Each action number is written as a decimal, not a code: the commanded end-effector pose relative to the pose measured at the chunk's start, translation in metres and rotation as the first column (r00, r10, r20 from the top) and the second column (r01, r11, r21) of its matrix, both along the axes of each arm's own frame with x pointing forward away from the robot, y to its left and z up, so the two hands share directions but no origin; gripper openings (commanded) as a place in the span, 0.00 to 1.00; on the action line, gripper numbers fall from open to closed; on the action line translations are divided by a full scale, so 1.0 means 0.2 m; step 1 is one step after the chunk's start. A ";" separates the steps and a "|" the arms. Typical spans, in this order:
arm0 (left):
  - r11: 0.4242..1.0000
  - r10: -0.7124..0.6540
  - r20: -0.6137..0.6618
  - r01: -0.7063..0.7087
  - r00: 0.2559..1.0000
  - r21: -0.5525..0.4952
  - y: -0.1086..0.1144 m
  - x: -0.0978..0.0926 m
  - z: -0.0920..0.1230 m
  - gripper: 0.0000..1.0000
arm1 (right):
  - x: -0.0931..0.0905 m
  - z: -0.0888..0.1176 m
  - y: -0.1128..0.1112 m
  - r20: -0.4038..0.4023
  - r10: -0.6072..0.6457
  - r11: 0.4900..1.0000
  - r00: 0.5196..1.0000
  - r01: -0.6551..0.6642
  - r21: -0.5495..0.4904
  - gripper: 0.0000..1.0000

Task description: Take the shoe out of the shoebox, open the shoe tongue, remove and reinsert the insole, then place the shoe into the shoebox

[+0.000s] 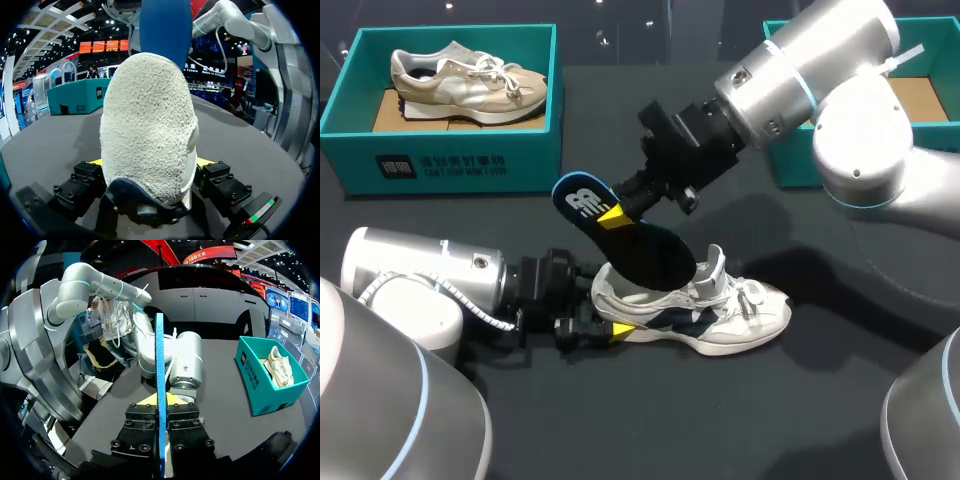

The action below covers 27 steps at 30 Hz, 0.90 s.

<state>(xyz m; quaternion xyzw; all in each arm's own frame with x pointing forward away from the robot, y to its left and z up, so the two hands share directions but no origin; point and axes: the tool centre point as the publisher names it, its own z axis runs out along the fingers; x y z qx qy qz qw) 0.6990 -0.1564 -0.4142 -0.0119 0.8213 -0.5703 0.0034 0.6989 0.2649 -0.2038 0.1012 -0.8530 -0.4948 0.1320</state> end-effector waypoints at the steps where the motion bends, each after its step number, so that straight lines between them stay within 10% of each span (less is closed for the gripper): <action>1: 1.000 0.000 0.000 0.000 1.000 0.002 -0.01 0.01 -0.01 0.00 | -0.01 -0.03 -0.04 -0.011 -0.010 0.999 1.000 0.011 0.048 0.00; 11: 1.000 0.000 0.000 0.000 1.000 0.002 -0.01 0.01 -0.01 0.00 | -0.01 -0.03 -0.04 -0.011 -0.010 0.999 1.000 0.011 0.048 0.00; 27: 1.000 0.000 0.000 0.000 1.000 0.002 -0.01 0.01 -0.01 0.00 | -0.13 0.25 -0.08 -0.067 0.000 0.968 0.998 0.016 0.249 0.00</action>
